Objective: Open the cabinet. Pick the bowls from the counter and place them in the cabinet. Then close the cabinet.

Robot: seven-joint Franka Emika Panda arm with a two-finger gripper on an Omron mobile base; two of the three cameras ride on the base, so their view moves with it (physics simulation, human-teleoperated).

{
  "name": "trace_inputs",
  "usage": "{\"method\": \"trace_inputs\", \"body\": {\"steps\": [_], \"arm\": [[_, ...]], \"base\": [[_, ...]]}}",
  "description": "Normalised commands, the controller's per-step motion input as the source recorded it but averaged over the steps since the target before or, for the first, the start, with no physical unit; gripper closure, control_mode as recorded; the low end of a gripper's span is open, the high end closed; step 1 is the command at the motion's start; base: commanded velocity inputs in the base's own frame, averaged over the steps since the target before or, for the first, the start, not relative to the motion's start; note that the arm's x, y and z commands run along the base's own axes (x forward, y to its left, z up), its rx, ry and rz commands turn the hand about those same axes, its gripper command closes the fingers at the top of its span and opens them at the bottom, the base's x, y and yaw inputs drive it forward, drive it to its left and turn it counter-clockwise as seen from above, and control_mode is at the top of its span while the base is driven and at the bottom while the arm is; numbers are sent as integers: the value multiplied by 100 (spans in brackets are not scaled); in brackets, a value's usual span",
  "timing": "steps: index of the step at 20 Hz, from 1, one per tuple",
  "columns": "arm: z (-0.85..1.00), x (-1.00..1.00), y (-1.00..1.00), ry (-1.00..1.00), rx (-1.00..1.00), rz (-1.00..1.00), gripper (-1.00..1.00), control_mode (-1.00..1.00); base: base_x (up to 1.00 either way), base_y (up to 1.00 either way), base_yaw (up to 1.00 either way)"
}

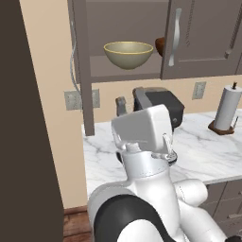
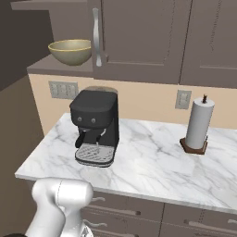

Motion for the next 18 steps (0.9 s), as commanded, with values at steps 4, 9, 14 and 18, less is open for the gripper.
{"method": "trace_inputs", "body": {"steps": [4, 9, 14, 18], "arm": [[-42, -69, 77, 29, 28, -27, -100, -100], [-39, -80, 81, 22, 26, -24, -100, -100], [-27, -78, 68, 9, 18, -22, -100, -100], [-18, -56, 53, 6, 12, -21, -100, -100]], "base": [[0, 0, 0], [0, 0, 0], [0, 0, 0], [0, 0, 0]]}}
